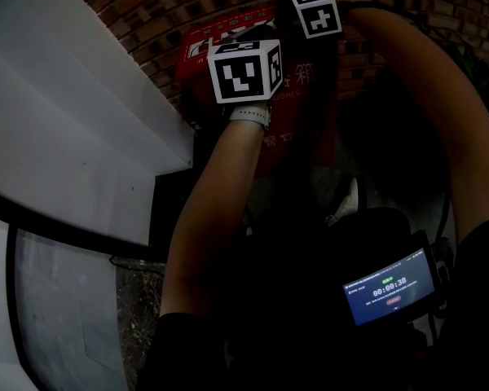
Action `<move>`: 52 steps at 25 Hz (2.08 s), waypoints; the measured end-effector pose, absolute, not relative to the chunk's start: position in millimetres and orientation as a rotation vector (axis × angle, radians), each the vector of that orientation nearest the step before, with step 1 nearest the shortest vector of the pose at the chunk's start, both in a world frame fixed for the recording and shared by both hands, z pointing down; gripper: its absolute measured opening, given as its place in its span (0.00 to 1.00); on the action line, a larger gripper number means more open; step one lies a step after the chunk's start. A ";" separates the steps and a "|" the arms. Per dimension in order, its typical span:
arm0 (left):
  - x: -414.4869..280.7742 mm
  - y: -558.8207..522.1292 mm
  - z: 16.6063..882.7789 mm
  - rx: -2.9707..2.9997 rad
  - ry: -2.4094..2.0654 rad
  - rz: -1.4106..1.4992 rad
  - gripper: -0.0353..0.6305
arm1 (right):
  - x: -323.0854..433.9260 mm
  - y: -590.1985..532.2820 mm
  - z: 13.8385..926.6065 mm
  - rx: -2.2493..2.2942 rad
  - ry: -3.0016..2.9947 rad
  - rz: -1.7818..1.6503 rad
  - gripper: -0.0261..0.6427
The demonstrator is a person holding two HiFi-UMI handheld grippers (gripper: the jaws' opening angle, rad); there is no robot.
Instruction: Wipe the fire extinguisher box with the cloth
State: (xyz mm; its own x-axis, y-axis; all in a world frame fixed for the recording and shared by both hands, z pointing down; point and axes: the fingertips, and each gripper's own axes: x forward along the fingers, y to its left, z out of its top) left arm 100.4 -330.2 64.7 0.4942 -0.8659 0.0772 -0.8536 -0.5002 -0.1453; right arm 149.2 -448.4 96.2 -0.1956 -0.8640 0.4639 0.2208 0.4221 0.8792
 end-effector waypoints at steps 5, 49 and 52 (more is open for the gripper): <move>92.8 -321.5 69.6 -2.647 1.542 -0.211 0.06 | 148.4 -421.4 97.2 0.599 -1.449 -1.096 0.08; 188.2 -323.7 77.1 -2.800 1.363 -0.068 0.06 | 222.2 -452.0 68.2 0.735 -1.311 -1.147 0.09; 190.1 -325.2 72.1 -2.773 1.332 -0.054 0.06 | 227.1 -468.3 72.4 0.724 -1.302 -1.133 0.09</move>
State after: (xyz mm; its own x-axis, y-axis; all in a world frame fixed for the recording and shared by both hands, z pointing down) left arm 190.1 -325.2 72.1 0.6249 -0.7807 0.0036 -0.7785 -0.6234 -0.0729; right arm 227.1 -468.3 72.4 -0.1022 -0.9269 0.3610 0.2298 0.3311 0.9152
